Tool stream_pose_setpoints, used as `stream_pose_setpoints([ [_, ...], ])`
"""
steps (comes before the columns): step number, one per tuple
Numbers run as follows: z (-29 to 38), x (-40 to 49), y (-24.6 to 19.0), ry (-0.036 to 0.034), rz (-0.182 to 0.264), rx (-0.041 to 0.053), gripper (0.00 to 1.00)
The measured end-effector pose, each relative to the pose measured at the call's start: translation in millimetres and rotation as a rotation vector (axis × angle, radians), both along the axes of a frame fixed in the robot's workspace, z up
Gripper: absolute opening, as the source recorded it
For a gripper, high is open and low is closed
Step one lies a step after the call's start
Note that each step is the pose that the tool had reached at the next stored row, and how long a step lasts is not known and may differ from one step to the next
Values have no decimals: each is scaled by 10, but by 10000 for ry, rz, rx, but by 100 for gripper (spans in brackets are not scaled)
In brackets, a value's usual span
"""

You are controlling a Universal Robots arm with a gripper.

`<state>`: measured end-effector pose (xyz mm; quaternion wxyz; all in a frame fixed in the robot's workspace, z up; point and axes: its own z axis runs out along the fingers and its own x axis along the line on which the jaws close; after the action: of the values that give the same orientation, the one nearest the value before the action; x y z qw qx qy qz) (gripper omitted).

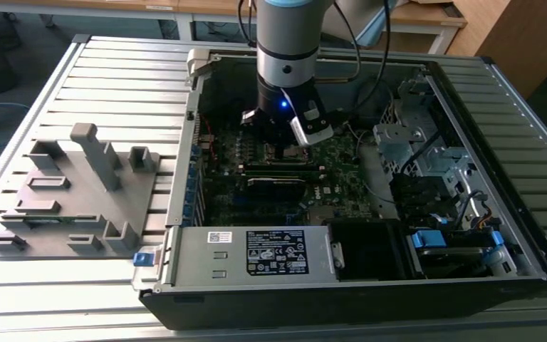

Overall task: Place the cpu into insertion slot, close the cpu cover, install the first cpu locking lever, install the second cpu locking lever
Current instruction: 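Install the second cpu locking lever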

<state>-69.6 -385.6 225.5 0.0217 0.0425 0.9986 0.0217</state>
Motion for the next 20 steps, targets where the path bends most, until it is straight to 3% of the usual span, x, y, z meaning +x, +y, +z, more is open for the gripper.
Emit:
stream_pose_setpoints([
  [20, -43, -10, 1, -4, -1, 2, 10],
])
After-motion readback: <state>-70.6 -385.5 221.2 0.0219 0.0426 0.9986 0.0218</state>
